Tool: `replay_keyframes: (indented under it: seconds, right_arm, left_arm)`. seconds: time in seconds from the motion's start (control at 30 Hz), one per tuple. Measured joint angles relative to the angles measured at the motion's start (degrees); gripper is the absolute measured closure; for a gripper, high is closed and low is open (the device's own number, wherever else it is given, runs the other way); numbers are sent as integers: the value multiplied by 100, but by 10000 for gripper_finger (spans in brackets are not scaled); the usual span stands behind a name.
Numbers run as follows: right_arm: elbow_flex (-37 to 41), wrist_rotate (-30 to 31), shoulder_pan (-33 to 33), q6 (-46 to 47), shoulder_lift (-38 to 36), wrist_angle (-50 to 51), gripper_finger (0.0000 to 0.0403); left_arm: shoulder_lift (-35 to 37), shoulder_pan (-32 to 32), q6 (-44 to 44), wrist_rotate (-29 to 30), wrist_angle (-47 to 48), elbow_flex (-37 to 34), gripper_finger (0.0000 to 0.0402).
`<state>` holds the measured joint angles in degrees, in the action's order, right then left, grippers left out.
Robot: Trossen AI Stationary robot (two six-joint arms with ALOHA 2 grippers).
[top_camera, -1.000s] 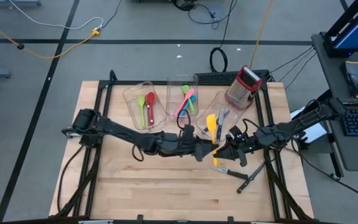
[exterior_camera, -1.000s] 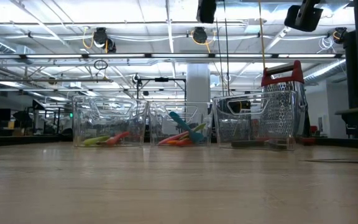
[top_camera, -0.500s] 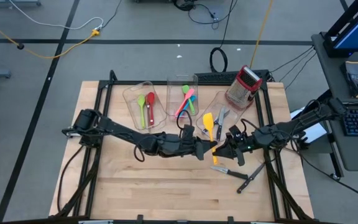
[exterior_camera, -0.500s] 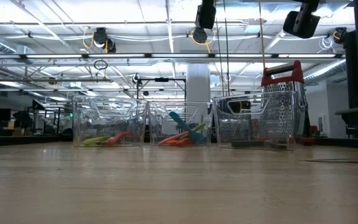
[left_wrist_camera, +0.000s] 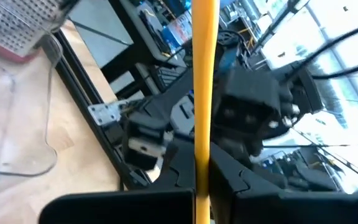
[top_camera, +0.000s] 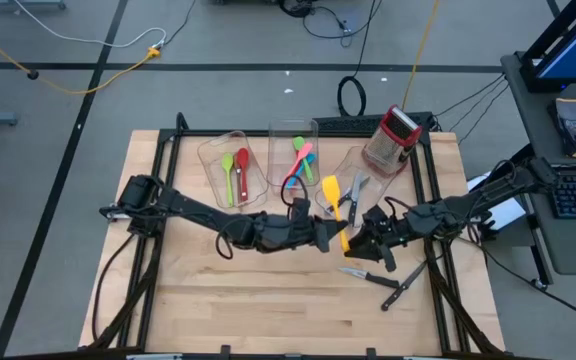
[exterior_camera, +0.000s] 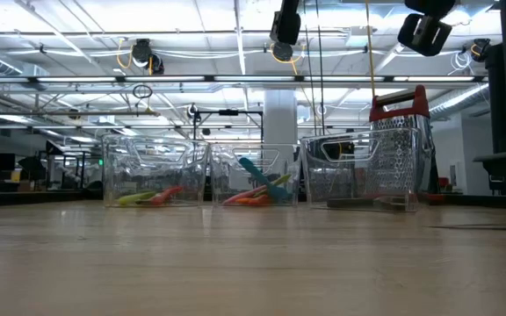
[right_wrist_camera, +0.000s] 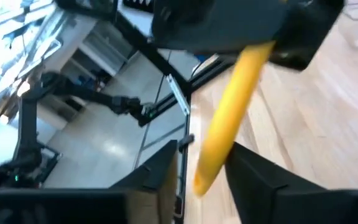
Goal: Pick & Place Kitchen Items
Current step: Put the yellow spatula in the left bin
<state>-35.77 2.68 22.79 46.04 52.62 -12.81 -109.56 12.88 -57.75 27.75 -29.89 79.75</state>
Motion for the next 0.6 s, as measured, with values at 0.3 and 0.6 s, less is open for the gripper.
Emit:
replay_keyframes:
  seconds: [0.3, 0.6]
  right_arm:
    - [-11, -778, 26, -92, -8, 455, 214]
    - [-9, -790, -8, -340, -1, 434, 217]
  left_arm:
    - [359, -519, -100, 524, 1243, -7, 396]
    - [1269, -1605, -669, -495, 3316, -9, 396]
